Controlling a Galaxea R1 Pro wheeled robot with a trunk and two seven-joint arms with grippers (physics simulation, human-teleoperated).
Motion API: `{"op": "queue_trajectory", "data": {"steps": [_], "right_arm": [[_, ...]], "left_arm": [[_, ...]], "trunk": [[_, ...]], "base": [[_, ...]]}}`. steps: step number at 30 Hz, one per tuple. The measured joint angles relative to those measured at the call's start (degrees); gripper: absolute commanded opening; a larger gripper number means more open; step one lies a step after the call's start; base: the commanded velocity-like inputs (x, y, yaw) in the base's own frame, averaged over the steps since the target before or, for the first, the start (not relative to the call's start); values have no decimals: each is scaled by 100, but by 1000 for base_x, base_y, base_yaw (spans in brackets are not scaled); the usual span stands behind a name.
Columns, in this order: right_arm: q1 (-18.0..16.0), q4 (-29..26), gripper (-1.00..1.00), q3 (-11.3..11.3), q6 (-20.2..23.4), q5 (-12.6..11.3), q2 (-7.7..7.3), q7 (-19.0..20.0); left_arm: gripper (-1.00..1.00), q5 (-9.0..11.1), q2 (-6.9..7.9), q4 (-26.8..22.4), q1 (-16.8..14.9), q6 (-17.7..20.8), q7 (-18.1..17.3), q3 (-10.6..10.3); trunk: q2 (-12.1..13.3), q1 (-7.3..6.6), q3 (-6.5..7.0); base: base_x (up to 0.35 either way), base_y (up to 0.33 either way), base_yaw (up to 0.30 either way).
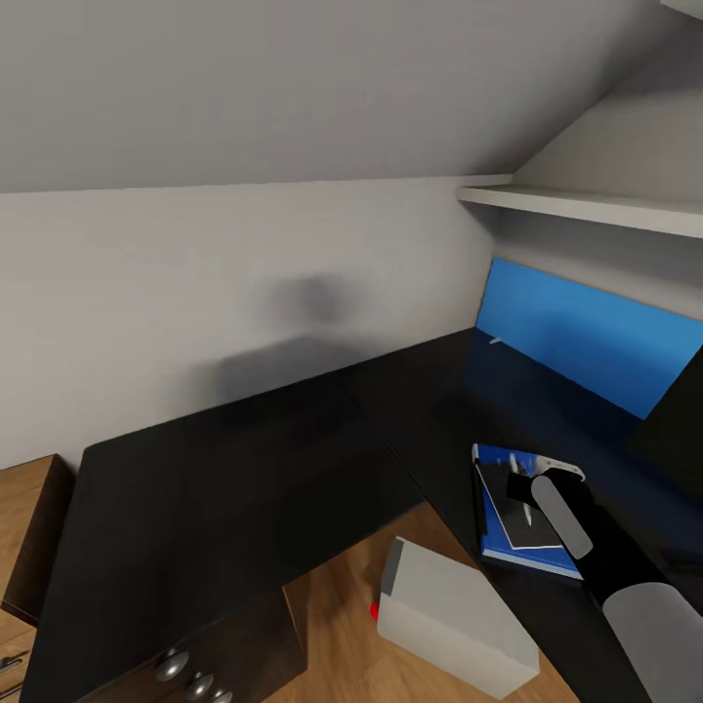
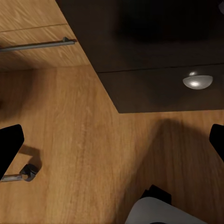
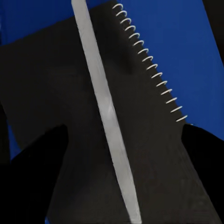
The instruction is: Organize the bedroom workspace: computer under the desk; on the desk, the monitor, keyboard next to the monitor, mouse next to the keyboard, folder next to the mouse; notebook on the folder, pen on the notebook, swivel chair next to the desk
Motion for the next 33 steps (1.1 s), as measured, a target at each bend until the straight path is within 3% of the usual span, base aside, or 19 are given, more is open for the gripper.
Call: {"op": "queue_trajectory", "data": {"steps": [20,29,33], "right_arm": [[0,-69,100,6,1,-8,-6,14],[5,-721,100,50,-1,-18,21,-23],[18,-1086,100,65,0,-22,135,-53]], "left_arm": [[100,3,0,0,-2,0,0,0],[100,2,0,0,-2,0,0,0],[100,0,0,0,-1,0,0,0]], "trunk": [[0,0,0],[0,0,0],[0,0,0]], "base": [[0,0,0],[0,0,0],[0,0,0]]}}
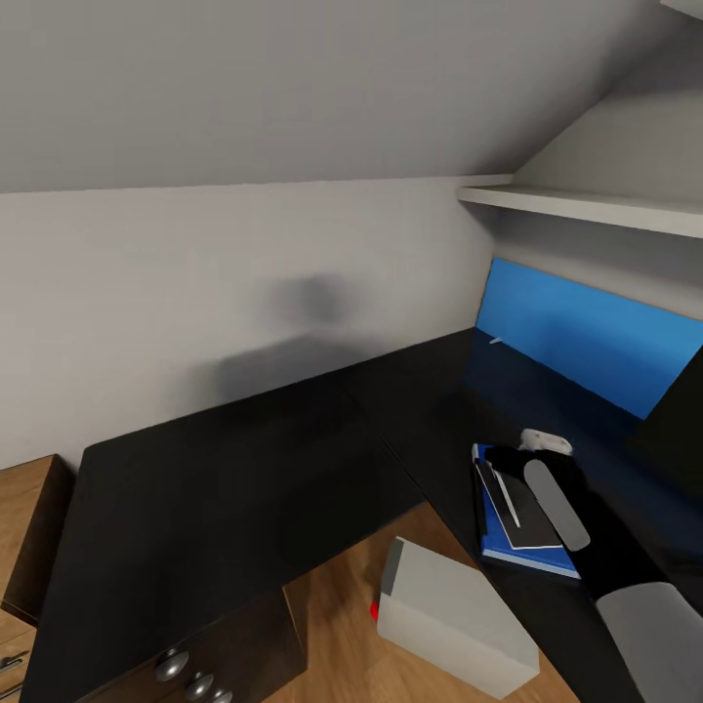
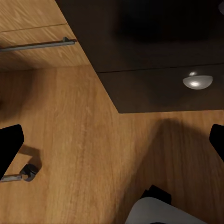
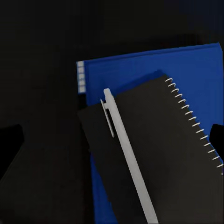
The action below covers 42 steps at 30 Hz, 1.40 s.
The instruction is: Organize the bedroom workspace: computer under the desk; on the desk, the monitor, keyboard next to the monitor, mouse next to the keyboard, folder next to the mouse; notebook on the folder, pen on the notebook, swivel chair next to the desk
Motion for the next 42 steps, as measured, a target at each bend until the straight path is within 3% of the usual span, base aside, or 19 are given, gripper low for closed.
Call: {"op": "queue_trajectory", "data": {"steps": [2,7,8,10,14,19,25,26,30,35,38,40,42], "right_arm": [[5,-150,100,17,6,0,77,-17],[19,-364,100,1074,3,8,542,-49],[21,-371,100,1421,-14,-13,698,-50],[20,-368,100,1784,-16,-6,1007,-51],[26,-337,100,1934,-14,6,1333,-48],[34,-299,100,2060,-43,7,1534,-37],[38,172,100,2374,-335,40,1807,-30],[40,557,100,2583,-695,183,1912,-32],[39,1030,100,2897,-1250,594,2076,-37],[47,1610,100,3085,-1821,862,2206,-38],[222,2376,100,3205,-2427,910,2241,-23],[405,3090,100,3236,-3054,916,2250,77],[479,3431,100,3249,-3376,926,2257,187]], "left_arm": [[100,3,0,0,1,0,0,0],[100,6,0,0,-2,2,0,-5],[100,7,0,1,-4,5,0,-8],[100,8,0,1,-2,7,-3,-14],[100,8,0,0,1,14,-5,-17],[100,7,0,1,-1,19,-2,-17],[100,18,0,5,-4,182,-4,-30],[100,15,4,2,-5,578,-6,-33],[100,10,13,-15,-4,1056,-7,-30],[100,18,23,-36,-5,1197,1,-18],[100,41,55,-195,-3,1198,15,25],[100,45,54,-344,-1,1201,18,46],[100,47,50,-370,0,1206,18,45]], "trunk": [[0,0,0],[0,2,0],[0,3,0],[0,3,0],[0,4,0],[0,4,0],[1,4,0],[1,4,-1],[1,4,0],[1,3,0],[0,1,-1],[39,-21,17],[119,-65,53]], "base": [[0,0,0],[-127,0,0],[-286,0,0],[-315,0,0],[-328,0,0],[-335,0,0],[-336,0,0],[-336,0,0],[-336,0,0],[-299,0,0],[-99,0,0],[-28,0,0],[-13,0,0]]}}
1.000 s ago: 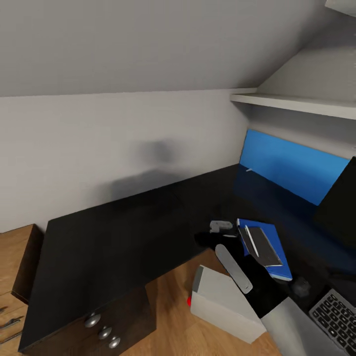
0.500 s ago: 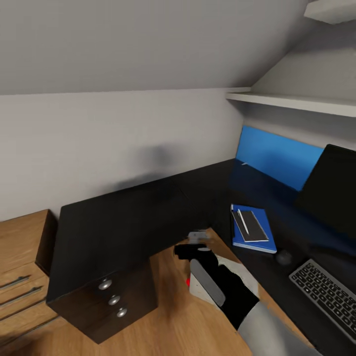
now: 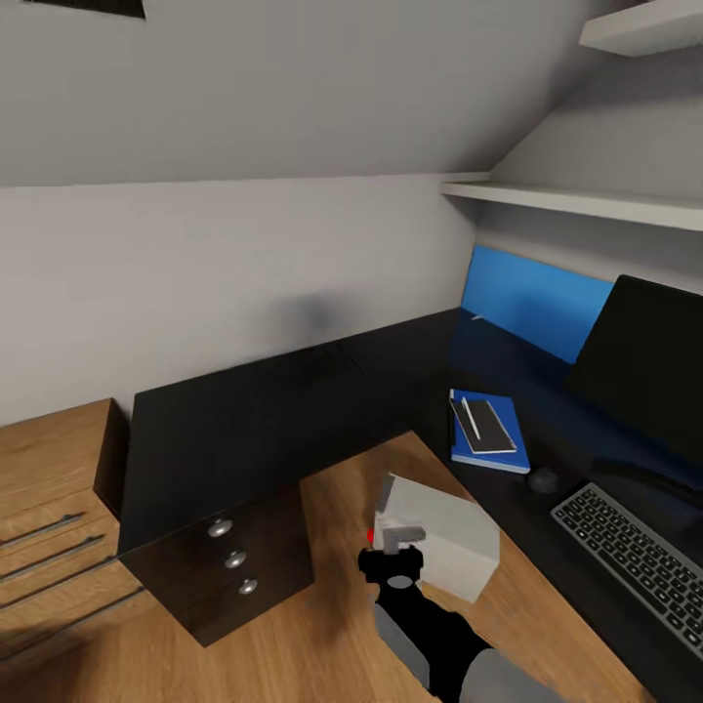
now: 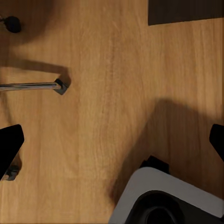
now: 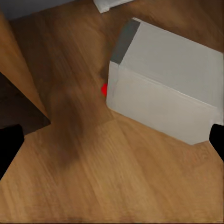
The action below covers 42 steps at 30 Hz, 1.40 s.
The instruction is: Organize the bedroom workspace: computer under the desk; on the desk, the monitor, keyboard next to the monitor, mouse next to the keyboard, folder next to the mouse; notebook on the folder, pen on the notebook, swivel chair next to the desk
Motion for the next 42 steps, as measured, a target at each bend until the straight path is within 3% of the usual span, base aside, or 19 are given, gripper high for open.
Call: {"op": "queue_trajectory", "data": {"steps": [1,2,6,7,8,13,18,22,25,29,32,36,42], "right_arm": [[121,720,100,38,-772,51,30,338],[201,1802,100,42,-1495,39,39,687],[415,2636,100,40,-2240,36,29,1480],[644,3237,100,58,-3138,24,-19,2076],[811,3395,100,22,-3249,12,-20,2110],[902,3437,100,25,-3334,5,-35,2124],[987,3446,100,19,-3419,-7,-320,2125],[1354,3447,100,7,-4375,-40,-624,2121],[1577,3447,100,17,-5030,-47,-716,2109],[1694,3452,100,27,-5479,-50,-726,1943],[1759,3449,100,42,-5716,-35,-621,1695],[1969,3447,100,39,-6374,-28,-495,1506],[2029,3447,100,29,-6551,-32,-470,1447]], "left_arm": [[100,1,-15,-19,-3,36,1,-9],[100,3,-25,-14,-2,68,-2,-14],[100,-2,-31,-3,-3,328,0,-28],[100,-13,-39,-29,-5,1200,-5,-36],[100,-19,-36,-34,-5,1276,-4,-35],[100,-27,-33,-36,-5,1314,3,-37],[100,-33,-37,-35,-5,1314,7,-36],[100,-60,-133,-39,-5,1314,25,-37],[100,-71,-229,-36,-5,1316,27,-42],[100,-276,-309,-35,-5,1321,30,-47],[100,-423,-331,-25,-5,1321,31,-46],[100,-476,-333,-14,-5,1299,30,-45],[100,-488,-339,-10,-5,1281,17,-45]], "trunk": [[39,-23,18],[80,-44,35],[240,-132,107],[280,-154,125],[320,-176,142],[522,-283,234],[722,-392,324],[883,-480,395],[1003,-546,450],[1164,-637,536],[1284,-703,610],[1325,-726,659],[1326,-726,707]], "base": [[-2,0,0],[-1,0,0],[0,0,31],[0,0,200],[-188,0,270],[-295,0,278],[-332,0,282],[-336,0,284],[-310,0,282],[-117,0,230],[-30,0,176],[-6,0,148],[-1,0,141]]}}
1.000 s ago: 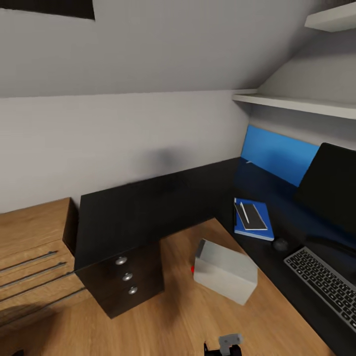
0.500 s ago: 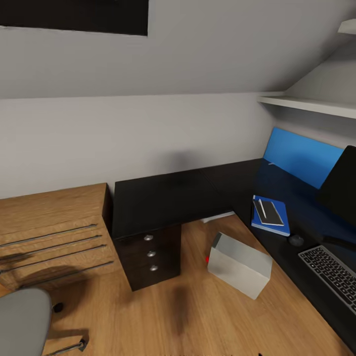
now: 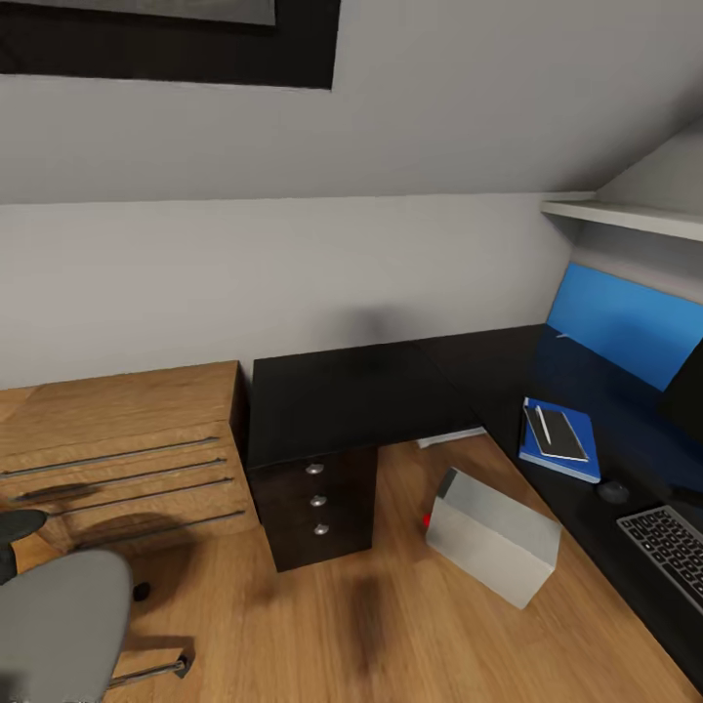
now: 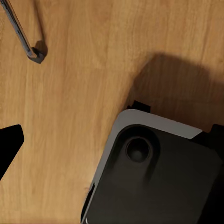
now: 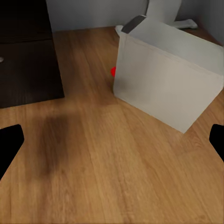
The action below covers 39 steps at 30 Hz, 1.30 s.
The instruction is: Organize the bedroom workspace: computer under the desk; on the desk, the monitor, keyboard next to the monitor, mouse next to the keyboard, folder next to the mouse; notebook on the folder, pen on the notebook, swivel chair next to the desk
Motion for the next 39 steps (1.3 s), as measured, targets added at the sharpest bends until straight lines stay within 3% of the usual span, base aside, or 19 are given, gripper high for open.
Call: {"op": "queue_trajectory", "data": {"steps": [7,15,20,39], "right_arm": [[7,0,100,4,-19,5,3,-107],[7,0,100,6,-22,3,9,-136],[7,0,100,12,-20,17,14,-490],[7,0,100,8,-11,23,12,-637]], "left_arm": [[100,-4,3,9,0,-48,-11,-8],[100,-34,4,13,0,-56,-15,-15],[100,-39,7,111,0,-49,-25,-11],[100,-41,-1,152,0,-57,-39,-9]], "trunk": [[0,2,57],[0,0,123],[0,0,164],[0,0,321]], "base": [[-77,-60,138],[-112,-277,133],[-6,-236,132],[0,-16,132]]}}
